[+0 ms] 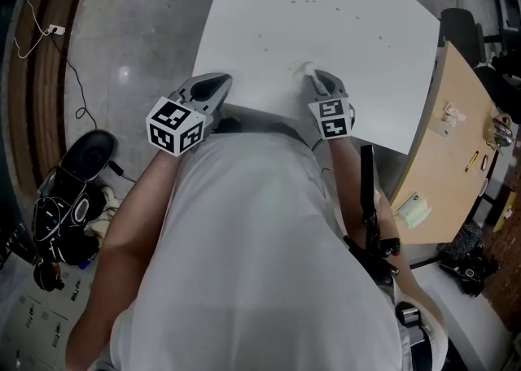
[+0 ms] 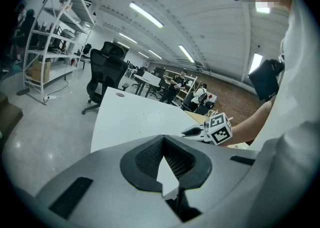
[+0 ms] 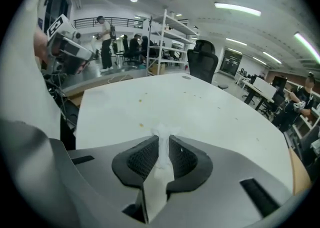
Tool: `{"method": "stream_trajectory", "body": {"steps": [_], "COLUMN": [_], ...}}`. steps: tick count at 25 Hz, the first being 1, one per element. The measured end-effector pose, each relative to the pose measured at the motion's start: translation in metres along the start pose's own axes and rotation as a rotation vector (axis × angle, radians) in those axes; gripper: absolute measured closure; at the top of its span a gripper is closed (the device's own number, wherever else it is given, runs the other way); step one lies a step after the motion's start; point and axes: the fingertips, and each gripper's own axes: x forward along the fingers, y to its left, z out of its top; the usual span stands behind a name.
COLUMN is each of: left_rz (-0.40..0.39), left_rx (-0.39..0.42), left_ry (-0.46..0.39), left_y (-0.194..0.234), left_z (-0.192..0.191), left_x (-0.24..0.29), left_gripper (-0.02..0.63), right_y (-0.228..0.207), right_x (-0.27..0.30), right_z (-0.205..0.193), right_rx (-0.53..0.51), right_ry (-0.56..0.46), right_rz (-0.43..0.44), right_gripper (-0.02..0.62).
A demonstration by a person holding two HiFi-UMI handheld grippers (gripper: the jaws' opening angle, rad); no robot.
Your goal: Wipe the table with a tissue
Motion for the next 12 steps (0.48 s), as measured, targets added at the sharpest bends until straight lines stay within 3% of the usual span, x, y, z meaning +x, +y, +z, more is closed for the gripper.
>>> {"method": "stream_trajectory", "body": {"steps": [6,12], "left_rz": [0.021,0.035], "left_rx": [-0.004,-0.003], "left_ry": [0.005,0.000], "left_y": [0.007,0.011], "left_z": [-0.003,-0.003], "left_x": [-0.009,-0.017], "left_gripper": [0.600,0.600], "right_y": [-0.048,-0.025], "right_x": [0.021,0.035], "right_z": [0.010,0.021], "right_rx": [0.025,-0.087], "right_ry": [0.015,0.038], "right_rz": [-0.117,-0.179], "right_gripper": [0.534,0.534]}}
